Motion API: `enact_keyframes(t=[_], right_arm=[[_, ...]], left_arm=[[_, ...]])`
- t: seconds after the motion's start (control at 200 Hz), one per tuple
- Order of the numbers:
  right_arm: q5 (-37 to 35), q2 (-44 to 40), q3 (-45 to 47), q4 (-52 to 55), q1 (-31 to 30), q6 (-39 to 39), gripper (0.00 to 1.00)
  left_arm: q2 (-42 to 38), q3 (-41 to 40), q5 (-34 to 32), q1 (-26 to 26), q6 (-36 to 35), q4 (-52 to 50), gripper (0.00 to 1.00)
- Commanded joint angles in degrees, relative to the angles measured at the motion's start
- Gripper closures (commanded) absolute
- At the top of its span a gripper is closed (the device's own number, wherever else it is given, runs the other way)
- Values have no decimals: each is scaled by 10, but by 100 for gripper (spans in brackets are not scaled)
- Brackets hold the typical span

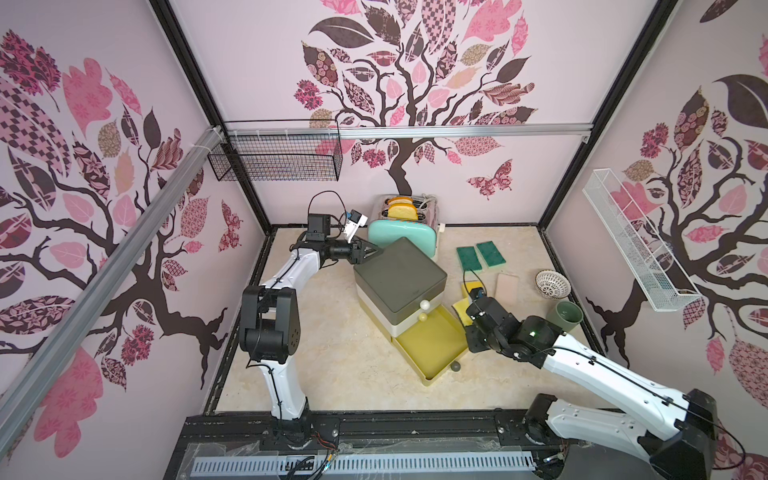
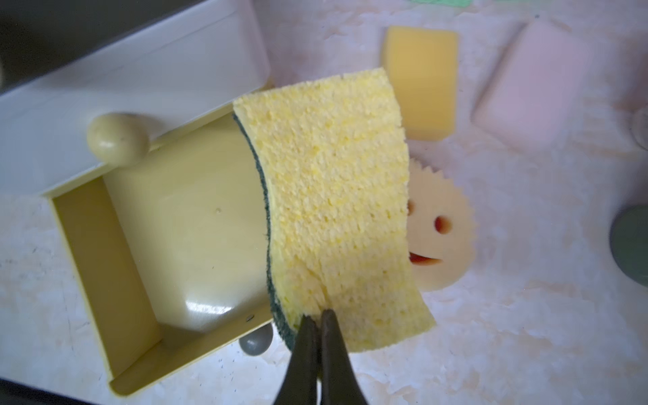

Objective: Take the sponge out of the drawer
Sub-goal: Pick up the sponge from the drawer, then place the sponge at the center of the board.

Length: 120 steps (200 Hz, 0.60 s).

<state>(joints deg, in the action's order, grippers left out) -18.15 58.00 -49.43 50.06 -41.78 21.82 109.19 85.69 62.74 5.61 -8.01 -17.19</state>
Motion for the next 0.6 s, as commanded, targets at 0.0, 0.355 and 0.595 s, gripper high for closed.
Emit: enact_keyframes(t=[0.0,0.355,0.595], right_arm=[[-46,-20,16,-15,79,36,100],[-6,-17,102,-124,281,36,100],[37,37,105,-124,314,46,100]], left_arm=[[31,-29,-31,1,-12,-11,54],[28,-31,-28,1,-6,-2,54],[30,-31,-26,-2,-5,-1,54]])
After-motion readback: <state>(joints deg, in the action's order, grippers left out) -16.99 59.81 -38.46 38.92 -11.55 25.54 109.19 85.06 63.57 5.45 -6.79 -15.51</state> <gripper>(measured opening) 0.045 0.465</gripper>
